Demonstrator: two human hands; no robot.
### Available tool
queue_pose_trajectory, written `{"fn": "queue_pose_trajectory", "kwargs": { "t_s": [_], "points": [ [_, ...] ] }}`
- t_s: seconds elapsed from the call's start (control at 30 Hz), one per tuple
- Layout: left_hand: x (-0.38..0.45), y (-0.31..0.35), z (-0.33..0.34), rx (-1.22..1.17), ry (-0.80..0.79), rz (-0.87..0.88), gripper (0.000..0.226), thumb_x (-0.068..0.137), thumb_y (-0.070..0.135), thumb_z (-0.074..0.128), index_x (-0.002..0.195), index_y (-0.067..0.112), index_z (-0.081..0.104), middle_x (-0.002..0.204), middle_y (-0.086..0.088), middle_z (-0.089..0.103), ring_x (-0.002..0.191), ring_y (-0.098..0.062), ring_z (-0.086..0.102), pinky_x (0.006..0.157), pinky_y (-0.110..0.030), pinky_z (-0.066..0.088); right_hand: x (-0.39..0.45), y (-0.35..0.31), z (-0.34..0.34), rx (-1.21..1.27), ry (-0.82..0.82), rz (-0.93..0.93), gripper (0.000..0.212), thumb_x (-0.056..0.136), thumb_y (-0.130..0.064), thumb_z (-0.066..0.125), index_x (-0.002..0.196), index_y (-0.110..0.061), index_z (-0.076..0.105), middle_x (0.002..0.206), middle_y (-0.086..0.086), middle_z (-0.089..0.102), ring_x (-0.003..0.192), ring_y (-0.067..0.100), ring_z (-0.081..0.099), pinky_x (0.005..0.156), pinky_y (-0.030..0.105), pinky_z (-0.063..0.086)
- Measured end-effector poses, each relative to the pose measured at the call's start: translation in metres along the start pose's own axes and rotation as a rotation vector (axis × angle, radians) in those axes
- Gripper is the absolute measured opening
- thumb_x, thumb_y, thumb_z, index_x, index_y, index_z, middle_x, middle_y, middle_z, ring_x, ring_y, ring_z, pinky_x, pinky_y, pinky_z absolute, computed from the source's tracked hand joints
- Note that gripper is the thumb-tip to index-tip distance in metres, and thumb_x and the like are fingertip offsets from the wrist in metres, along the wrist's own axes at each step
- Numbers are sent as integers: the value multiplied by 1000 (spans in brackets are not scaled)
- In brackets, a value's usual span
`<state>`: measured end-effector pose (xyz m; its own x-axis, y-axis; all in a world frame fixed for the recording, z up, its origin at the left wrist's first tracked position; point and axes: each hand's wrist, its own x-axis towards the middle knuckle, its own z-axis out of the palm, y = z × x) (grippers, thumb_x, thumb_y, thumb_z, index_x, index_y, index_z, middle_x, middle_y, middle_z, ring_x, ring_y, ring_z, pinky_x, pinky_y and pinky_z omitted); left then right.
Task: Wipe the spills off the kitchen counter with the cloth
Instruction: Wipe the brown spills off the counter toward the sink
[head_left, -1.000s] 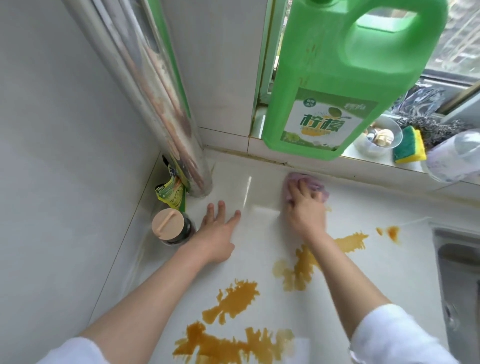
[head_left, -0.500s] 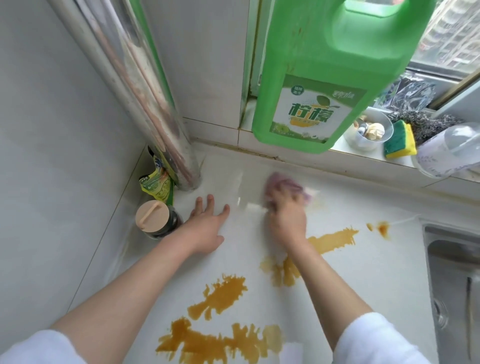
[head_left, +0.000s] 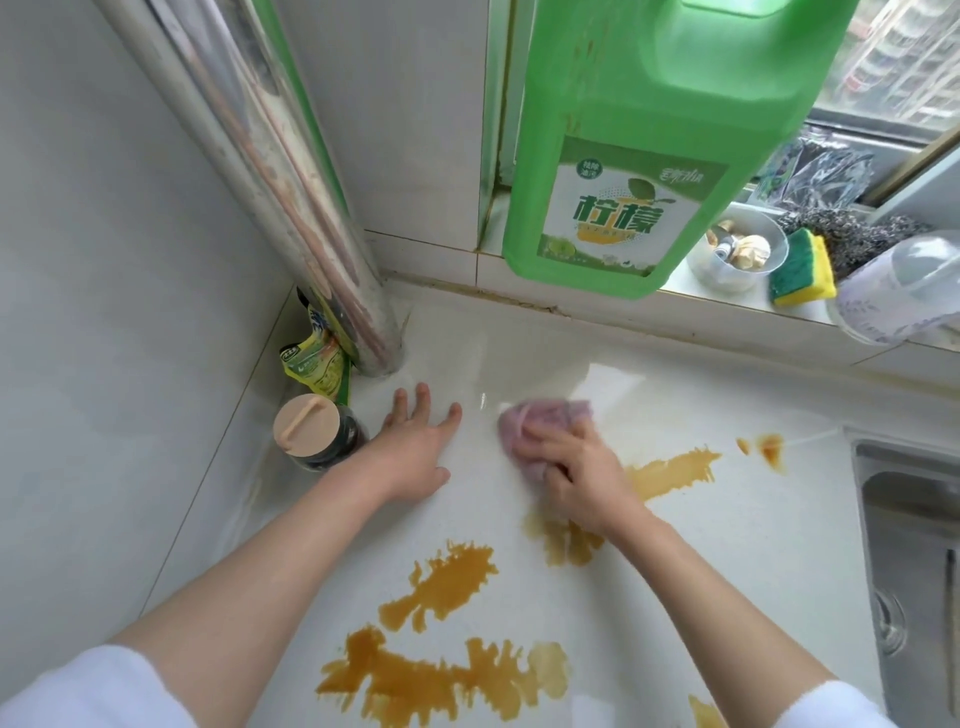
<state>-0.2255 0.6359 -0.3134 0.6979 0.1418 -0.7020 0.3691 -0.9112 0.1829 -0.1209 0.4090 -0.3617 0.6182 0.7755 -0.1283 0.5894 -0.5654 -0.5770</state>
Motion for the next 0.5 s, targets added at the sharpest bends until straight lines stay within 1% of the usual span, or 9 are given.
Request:
{"fn": "queue_pose_trajectory", "kwargs": {
  "t_s": [0.03, 0.1, 0.17, 0.23, 0.27, 0.33, 0.4, 0.43, 0.5],
  "points": [
    [0, 0, 0, -4, -1, 5, 83, 98, 30, 48, 156, 27, -11, 157, -21, -28, 144, -46, -22, 120, -50, 6, -6, 8, -9, 64, -50, 21, 43, 75, -25, 48, 106, -37, 75, 127, -14, 65, 126, 20, 52, 108, 32, 40],
    [-1, -1, 0, -11, 1, 11, 83, 98, 29, 48, 156, 27, -12, 157, -19, -29, 144, -45, -23, 120, -50, 5, 1, 36, -30, 122, 111, 249, 40, 75, -30, 47, 102, -40, 75, 121, -7, 70, 122, 21, 58, 102, 34, 46],
    [-1, -1, 0, -13, 7, 15, 84, 98, 28, 49, 155, 27, -13, 157, -19, -29, 144, -44, -24, 120, -50, 5, 25, 53, -47, 27, 320, 540, 41, 82, -24, 47, 117, -35, 67, 127, 6, 63, 117, 34, 52, 94, 41, 46],
    [-1, 0, 1, -8, 2, 14, 85, 98, 29, 50, 155, 27, -12, 157, -18, -29, 144, -44, -23, 120, -50, 5, 50, 39, -37, -168, 393, 644, 48, 82, -20, 41, 128, -23, 55, 133, 11, 53, 109, 40, 46, 89, 46, 39],
    [-1, 0, 1, -5, 1, 12, 85, 98, 29, 50, 155, 27, -12, 157, -19, -29, 144, -44, -23, 120, -50, 6, 60, 24, -26, -196, 376, 577, 53, 77, -20, 39, 128, -19, 54, 132, 14, 51, 106, 41, 46, 87, 47, 39],
    [0, 0, 0, 4, -4, 6, 86, 97, 31, 50, 155, 27, -12, 157, -20, -28, 144, -45, -22, 120, -51, 6, 67, -12, 0, -182, 246, 262, 55, 73, -20, 39, 123, -17, 61, 129, 14, 57, 105, 42, 52, 84, 47, 43],
    [1, 1, 0, 21, 0, 4, 86, 97, 32, 50, 156, 25, -11, 157, -22, -27, 144, -48, -21, 119, -51, 7, 56, -32, 16, -111, 71, -87, 49, 76, -19, 42, 116, -20, 70, 129, 6, 65, 113, 35, 54, 93, 41, 42],
    [1, 0, 0, 17, -4, 4, 85, 96, 32, 50, 156, 25, -11, 157, -23, -26, 144, -48, -21, 119, -51, 7, 46, -34, 14, -45, -22, -141, 47, 77, -19, 44, 113, -23, 73, 129, -2, 66, 118, 28, 53, 99, 35, 40],
    [2, -1, 0, 12, -6, 7, 85, 97, 31, 49, 156, 26, -11, 157, -22, -26, 144, -47, -21, 119, -51, 7, 24, -16, -4, 56, -77, -24, 45, 76, -24, 42, 102, -32, 77, 120, -25, 64, 121, 16, 52, 103, 26, 40]
  ]
}}
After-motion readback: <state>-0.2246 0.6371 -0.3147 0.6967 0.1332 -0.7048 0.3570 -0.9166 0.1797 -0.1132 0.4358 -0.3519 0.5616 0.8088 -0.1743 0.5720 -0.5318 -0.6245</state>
